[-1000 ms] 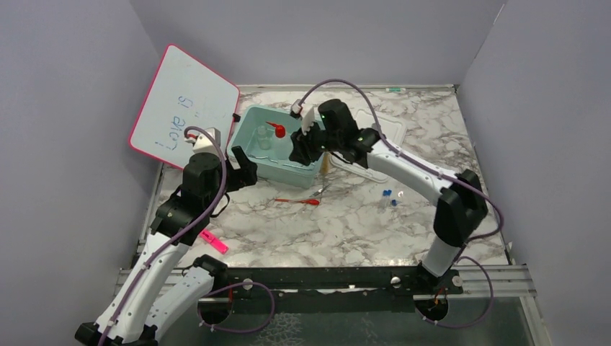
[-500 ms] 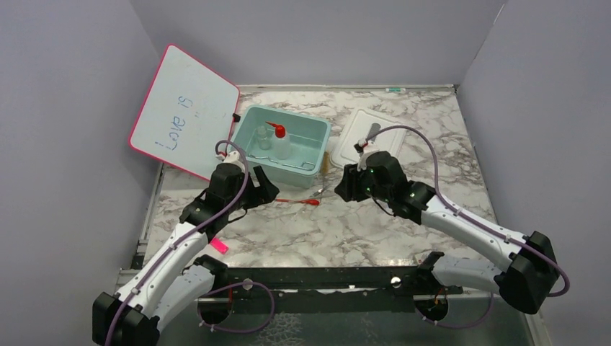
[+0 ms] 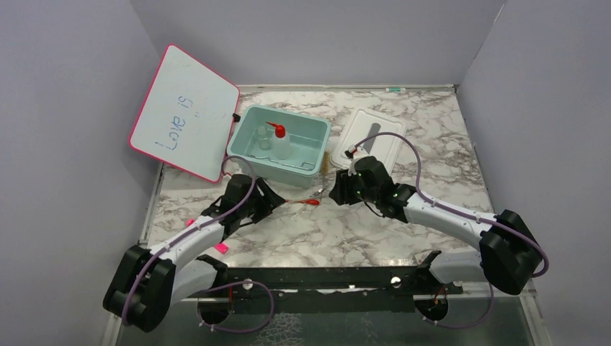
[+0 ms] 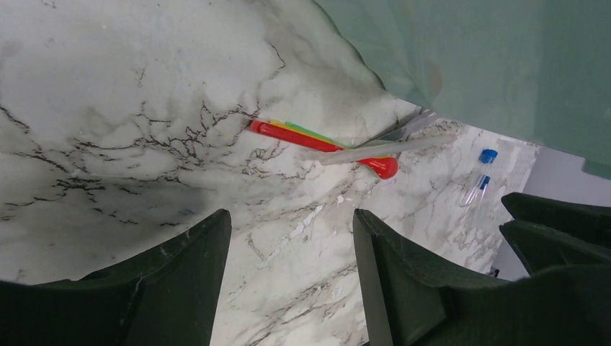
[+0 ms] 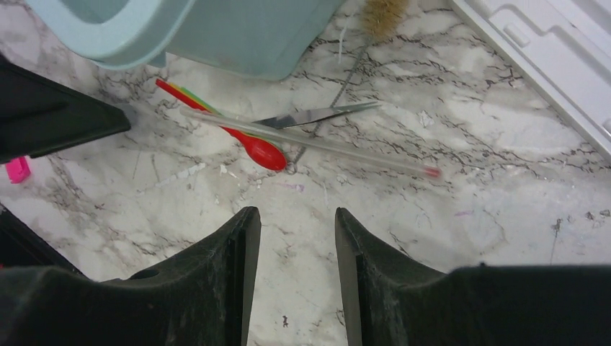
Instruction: Organize the chemistry lab equipment
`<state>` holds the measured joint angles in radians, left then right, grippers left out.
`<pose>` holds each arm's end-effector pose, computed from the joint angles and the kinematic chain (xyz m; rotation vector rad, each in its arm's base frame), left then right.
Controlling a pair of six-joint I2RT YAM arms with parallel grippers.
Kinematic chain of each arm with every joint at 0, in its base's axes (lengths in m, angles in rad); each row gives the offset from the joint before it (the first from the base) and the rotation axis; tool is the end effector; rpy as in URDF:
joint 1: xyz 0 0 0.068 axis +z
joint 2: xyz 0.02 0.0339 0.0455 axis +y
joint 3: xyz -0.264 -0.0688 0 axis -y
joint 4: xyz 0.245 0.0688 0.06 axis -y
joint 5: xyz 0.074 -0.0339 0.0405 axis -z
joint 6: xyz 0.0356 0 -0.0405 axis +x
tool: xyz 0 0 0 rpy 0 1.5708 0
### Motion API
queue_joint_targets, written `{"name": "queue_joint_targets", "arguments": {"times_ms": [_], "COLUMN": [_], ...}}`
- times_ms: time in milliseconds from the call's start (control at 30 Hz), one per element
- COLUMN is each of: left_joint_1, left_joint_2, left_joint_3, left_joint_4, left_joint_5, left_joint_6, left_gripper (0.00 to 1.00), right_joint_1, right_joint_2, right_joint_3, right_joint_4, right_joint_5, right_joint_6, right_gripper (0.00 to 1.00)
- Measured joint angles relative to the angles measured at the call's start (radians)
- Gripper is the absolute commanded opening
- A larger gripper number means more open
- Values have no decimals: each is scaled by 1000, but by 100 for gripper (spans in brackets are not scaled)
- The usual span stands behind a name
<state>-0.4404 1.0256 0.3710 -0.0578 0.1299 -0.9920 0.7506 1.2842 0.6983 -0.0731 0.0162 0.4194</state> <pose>0.1760 -0.0880 0.1662 -0.5945 2.3673 -0.8527 0.1973 0.1833 0.2141 -0.3705 2.2724 0.6079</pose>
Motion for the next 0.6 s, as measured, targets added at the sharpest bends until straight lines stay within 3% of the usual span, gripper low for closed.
{"name": "queue_joint_targets", "arguments": {"times_ms": [333,600], "left_joint_1": [0,-10], "left_joint_2": [257,320], "left_joint_3": [-18,-6], "left_joint_4": [290,352], "left_joint_5": [76,21], "left_joint_6": [-150,-188], "left_gripper": [51,45], "right_joint_1": [0,0], "right_joint_2": [12,14], "right_joint_3": [-31,-43], "right_joint_4": [82,90], "right_joint_5": [-9,-27], "right_joint_6": [26,36], "right_gripper": [46,45]}}
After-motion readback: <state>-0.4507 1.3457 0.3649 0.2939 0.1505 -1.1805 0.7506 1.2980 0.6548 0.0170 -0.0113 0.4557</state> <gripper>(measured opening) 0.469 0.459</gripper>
